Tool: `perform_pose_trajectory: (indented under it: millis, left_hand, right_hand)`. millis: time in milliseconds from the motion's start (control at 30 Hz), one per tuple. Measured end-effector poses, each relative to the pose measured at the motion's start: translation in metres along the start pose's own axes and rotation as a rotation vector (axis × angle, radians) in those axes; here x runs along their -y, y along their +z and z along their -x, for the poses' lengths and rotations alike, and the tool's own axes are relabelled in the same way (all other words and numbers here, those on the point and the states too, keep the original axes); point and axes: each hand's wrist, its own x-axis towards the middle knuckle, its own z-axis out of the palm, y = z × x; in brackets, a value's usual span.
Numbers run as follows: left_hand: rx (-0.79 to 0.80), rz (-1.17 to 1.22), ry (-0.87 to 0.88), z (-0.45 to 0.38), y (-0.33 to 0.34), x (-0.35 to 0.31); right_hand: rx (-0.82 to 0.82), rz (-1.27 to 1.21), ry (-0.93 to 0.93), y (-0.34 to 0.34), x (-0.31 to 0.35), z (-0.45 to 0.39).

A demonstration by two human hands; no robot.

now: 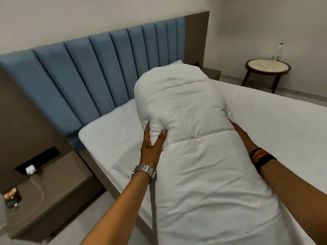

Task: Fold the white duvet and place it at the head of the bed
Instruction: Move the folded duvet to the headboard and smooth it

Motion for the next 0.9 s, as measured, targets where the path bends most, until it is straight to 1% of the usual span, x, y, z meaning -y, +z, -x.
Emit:
perform_pose_trajectory:
  millis: [100,200,267,333,467,567,667,767,900]
  left_hand:
    - [0.058,-0.043,0.042,-0.069,-0.058,-0.013]
    - [0.126,-0.100,0.029,-0.142,-0.102,-0.019]
    - [0.166,-0.159,0.024,-0.194,-0.128,-0.028]
    - [0.215,-0.224,0.003,-0.250,-0.150,-0.035]
    - [0.333,-0.343,-0.017,-0.360,-0.183,-0.044]
    - [0.379,-0.415,0.005,-0.448,-0.202,-0.039]
    - [0.455,-0.453,0.001,-0.532,-0.219,-0.026]
    - [0.512,-0.468,0.022,-0.609,-0.230,-0.019]
    - [0.636,-0.486,0.040,-0.721,-0.242,0.004]
  right_hand:
    - [-0.058,-0.088,0.018,0.064,0.018,-0.037]
    - [-0.121,-0.137,0.074,0.123,0.031,-0.074]
    - [-0.147,-0.170,0.064,0.162,0.044,-0.098]
    - [-0.167,-0.254,0.066,0.200,0.060,-0.121]
    - [-0.210,-0.387,0.115,0.275,0.083,-0.178]
    - [-0.292,-0.455,0.152,0.328,0.095,-0.224]
    - [-0.372,-0.509,0.224,0.379,0.105,-0.268]
    - [-0.415,-0.553,0.271,0.422,0.120,-0.315]
    - [-0.502,-0.612,0.306,0.485,0.113,-0.390]
